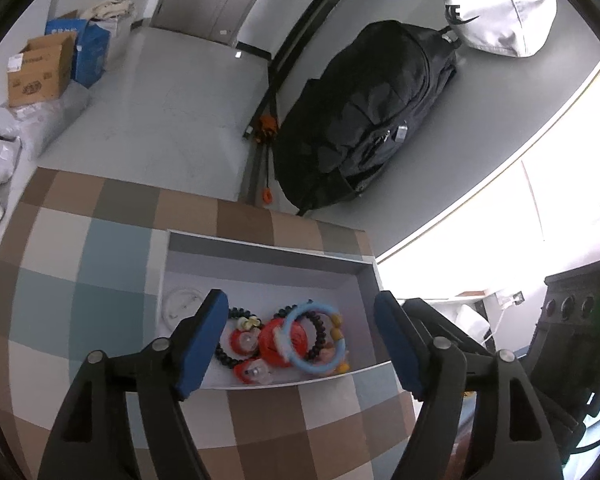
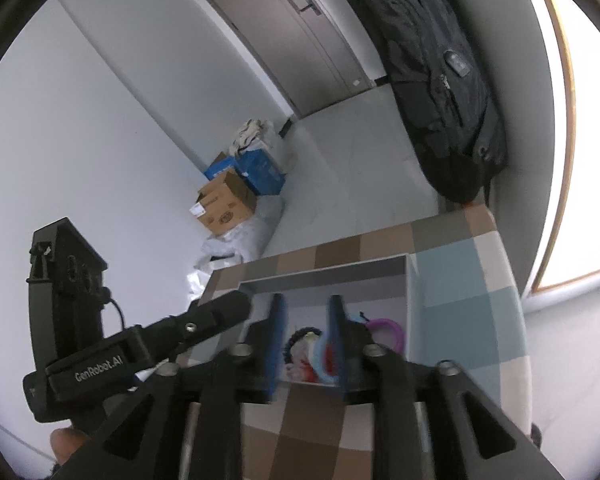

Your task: Organize jewelry

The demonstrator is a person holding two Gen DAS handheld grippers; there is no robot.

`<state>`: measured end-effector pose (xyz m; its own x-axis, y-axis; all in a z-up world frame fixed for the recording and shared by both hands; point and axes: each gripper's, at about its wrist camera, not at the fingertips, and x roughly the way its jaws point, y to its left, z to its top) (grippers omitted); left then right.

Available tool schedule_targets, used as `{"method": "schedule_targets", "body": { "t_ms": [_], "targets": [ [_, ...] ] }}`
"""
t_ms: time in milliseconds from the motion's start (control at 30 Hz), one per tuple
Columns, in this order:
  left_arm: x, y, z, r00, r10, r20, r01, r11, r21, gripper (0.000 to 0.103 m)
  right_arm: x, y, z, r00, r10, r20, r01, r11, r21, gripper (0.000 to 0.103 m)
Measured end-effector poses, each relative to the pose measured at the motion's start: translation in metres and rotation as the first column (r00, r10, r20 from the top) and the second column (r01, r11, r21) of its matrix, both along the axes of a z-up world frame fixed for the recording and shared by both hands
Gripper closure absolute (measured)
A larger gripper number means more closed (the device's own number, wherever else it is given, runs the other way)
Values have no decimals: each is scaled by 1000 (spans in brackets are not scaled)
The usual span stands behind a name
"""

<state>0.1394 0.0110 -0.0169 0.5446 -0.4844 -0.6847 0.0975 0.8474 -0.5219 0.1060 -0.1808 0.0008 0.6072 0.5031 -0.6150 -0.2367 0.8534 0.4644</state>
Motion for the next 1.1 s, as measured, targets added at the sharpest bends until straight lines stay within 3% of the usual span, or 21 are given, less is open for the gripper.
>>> {"method": "schedule_targets", "body": {
  "t_ms": [133,267,667,1100],
  "targets": [
    [-2,2,2,1000,25,5,-25,999,31,31,-4,-6,4,1000,-19,7,19,1000,6,39],
    [-8,1,7,999,41,32,-44,996,83,31,-9,-10,7,999,-34,25,34,999,0,19],
    [-32,-4,24,990,64,129,-87,979,184,30,-27,-8,12,997,6,82,-1,998,-69,1],
    [-81,-7,46,959,71,275,-146,954,260,19,-66,-2,30,969,65,237,-41,994,-104,0]
  ]
}}
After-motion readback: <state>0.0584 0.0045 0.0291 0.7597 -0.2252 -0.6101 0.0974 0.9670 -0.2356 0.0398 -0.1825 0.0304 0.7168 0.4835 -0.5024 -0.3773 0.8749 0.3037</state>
